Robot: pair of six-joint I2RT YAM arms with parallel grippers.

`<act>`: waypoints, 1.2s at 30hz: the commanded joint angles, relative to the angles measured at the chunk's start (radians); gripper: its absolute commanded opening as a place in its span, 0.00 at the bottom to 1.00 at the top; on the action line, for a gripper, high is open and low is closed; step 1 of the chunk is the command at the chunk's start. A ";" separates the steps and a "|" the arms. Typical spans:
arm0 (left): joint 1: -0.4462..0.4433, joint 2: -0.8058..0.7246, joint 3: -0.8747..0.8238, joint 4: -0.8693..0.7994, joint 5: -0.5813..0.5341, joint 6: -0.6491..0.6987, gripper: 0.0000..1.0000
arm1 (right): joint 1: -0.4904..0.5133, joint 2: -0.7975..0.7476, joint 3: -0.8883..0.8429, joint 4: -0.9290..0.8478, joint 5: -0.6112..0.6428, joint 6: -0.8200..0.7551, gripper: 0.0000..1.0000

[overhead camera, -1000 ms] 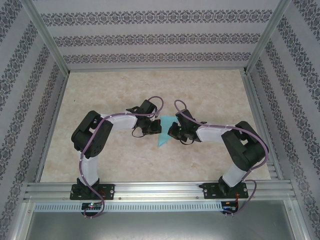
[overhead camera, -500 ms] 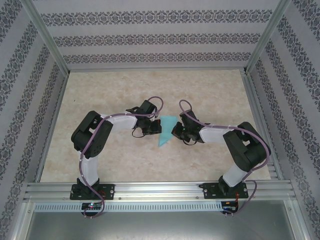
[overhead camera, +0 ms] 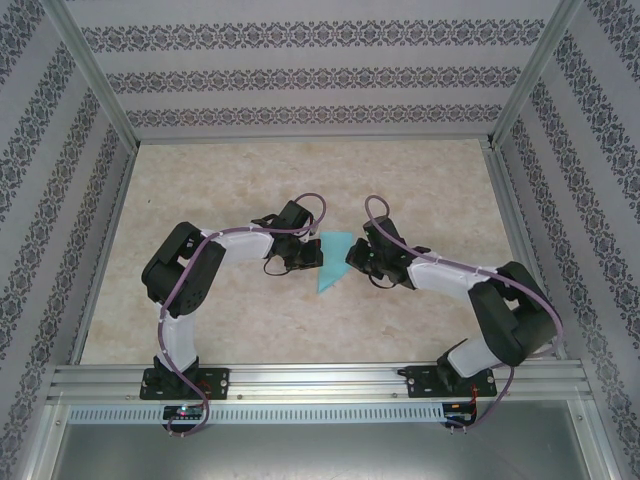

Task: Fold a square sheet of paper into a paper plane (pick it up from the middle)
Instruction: Third fold the triangle at the center of the table.

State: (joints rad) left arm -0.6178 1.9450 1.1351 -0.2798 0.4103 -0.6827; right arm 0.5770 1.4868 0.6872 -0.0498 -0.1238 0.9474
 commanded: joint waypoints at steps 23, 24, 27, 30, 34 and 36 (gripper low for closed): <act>-0.007 0.028 -0.039 -0.062 -0.061 0.004 0.00 | 0.173 0.119 -0.142 0.388 -0.108 0.192 0.00; -0.007 0.027 -0.038 -0.063 -0.061 0.004 0.00 | 0.174 0.124 -0.145 0.390 -0.106 0.192 0.00; -0.007 0.026 -0.039 -0.062 -0.061 0.004 0.00 | 0.173 0.135 -0.155 0.398 -0.103 0.195 0.00; -0.007 0.025 -0.040 -0.063 -0.061 0.005 0.00 | 0.173 0.152 -0.158 0.411 -0.107 0.193 0.00; -0.007 0.025 -0.040 -0.062 -0.061 0.005 0.00 | 0.173 0.177 -0.158 0.432 -0.113 0.194 0.00; -0.007 0.025 -0.042 -0.063 -0.062 0.005 0.00 | 0.174 0.185 -0.158 0.437 -0.114 0.194 0.00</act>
State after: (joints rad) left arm -0.6178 1.9450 1.1351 -0.2794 0.4103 -0.6827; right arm 0.7399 1.6543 0.5446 0.3389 -0.2272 1.1328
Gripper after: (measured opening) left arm 0.052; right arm 0.048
